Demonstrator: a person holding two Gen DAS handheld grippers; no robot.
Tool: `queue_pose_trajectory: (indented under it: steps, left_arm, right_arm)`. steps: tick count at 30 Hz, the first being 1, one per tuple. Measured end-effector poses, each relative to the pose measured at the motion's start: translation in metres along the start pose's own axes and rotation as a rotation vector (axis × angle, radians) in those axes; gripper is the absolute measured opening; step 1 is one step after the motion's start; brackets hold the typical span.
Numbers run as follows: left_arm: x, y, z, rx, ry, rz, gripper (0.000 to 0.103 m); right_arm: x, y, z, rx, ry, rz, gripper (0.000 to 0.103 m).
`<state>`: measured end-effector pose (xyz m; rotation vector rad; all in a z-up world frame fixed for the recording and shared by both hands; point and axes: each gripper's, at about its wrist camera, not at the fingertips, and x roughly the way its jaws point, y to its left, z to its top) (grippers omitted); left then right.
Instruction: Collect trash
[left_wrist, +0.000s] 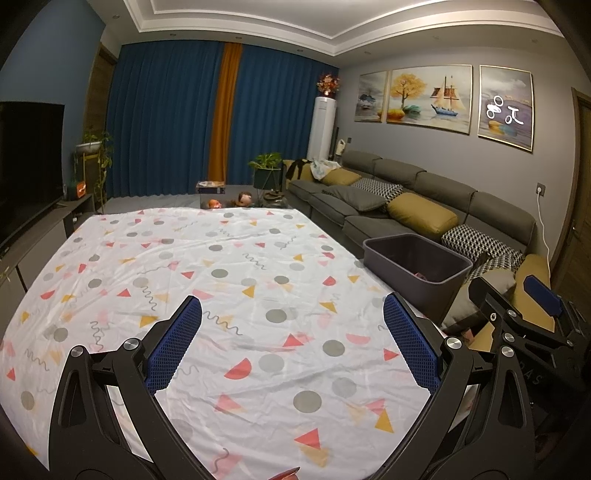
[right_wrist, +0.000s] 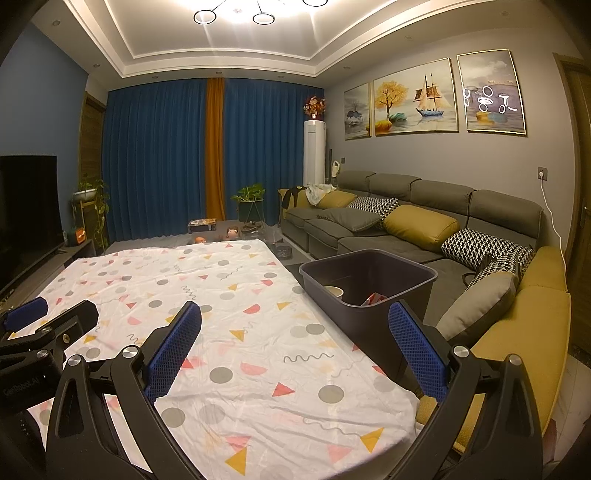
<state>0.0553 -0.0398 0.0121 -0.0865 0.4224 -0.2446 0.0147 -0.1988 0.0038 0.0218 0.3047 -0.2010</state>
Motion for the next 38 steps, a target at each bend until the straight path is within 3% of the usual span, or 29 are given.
queue_pose_trajectory:
  steps: [15,19,28,32,38]
  left_arm:
    - [-0.0005,-0.0021,0.0005,0.011,-0.003,-0.002,0.097]
    - [0.0003,-0.0055,0.0011,0.028,-0.001,-0.003,0.085]
    - [0.002,-0.0065,0.0005,0.027,0.005,0.004,0.085]
    - [0.0032,-0.0055,-0.0021,0.025,0.007,0.03,0.093]
    - [0.0034,-0.003,-0.0023,0.018,0.006,0.051,0.095]
  right_arm:
    - [0.0002,-0.0002,-0.0002,0.001,0.002,-0.001,0.098]
    - [-0.0001,-0.0013,-0.0004,0.002,0.002,0.0,0.098]
    - [-0.0007,-0.0034,-0.0027,0.006,0.004,0.001,0.098]
    - [-0.0006,-0.0037,-0.0038,0.006,0.005,0.003,0.098]
    - [-0.0003,-0.0051,-0.0047,0.015,0.006,0.002,0.098]
